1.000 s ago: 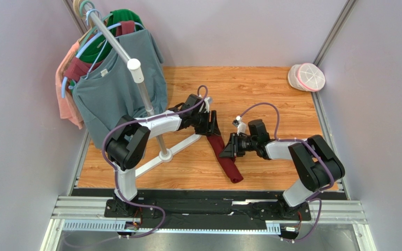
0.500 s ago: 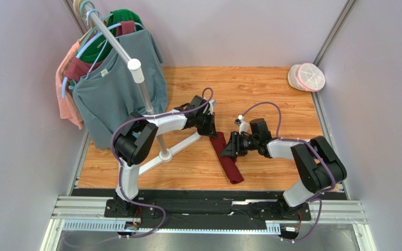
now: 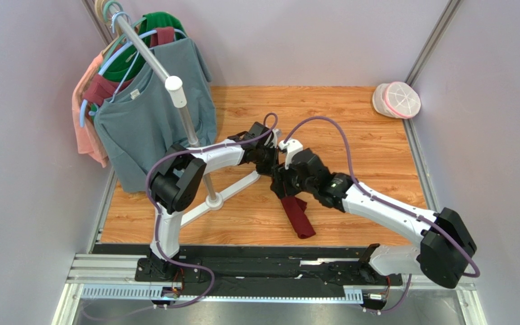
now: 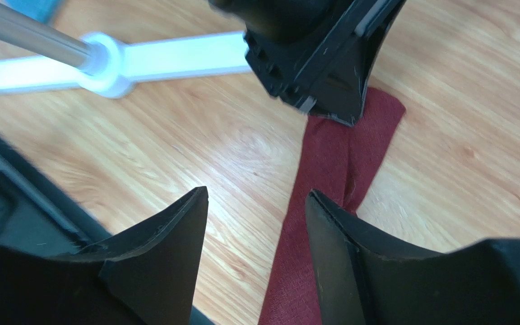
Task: Fold the napkin, place the utensils inside, and roll it up
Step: Roll the napkin with the utensil
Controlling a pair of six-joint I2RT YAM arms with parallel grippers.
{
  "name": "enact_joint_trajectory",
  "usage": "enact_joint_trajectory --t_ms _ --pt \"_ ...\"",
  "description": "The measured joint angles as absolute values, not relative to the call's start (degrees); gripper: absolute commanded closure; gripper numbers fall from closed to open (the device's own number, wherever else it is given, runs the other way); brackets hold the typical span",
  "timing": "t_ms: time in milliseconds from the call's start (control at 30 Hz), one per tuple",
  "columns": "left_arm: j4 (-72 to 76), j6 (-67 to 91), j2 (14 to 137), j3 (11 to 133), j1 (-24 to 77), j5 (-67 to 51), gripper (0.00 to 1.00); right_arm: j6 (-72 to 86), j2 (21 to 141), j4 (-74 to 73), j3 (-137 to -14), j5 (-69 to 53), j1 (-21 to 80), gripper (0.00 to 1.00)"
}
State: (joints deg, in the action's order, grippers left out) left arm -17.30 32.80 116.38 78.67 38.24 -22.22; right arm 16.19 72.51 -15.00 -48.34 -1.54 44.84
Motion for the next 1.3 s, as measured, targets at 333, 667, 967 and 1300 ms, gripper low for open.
enact_joint_trajectory --t_ms 333,667,967,1300 --pt "-18.00 32.82 116.57 79.26 38.24 -22.41 1.00 16.16 81.78 -20.97 -48.38 23.18 59.16 0.44" --pt "-18.24 32.84 116.60 79.37 38.26 -22.44 1.00 16.82 86.28 -21.15 -48.38 28.01 60.73 0.48" --pt "-18.46 32.84 116.60 79.66 38.28 -22.50 1.00 17.12 90.67 -20.75 -48.38 30.20 60.86 0.44" --pt "-19.00 32.80 116.60 80.55 38.50 -22.81 0.79 21.26 94.54 -20.95 -48.95 36.53 61.32 0.49"
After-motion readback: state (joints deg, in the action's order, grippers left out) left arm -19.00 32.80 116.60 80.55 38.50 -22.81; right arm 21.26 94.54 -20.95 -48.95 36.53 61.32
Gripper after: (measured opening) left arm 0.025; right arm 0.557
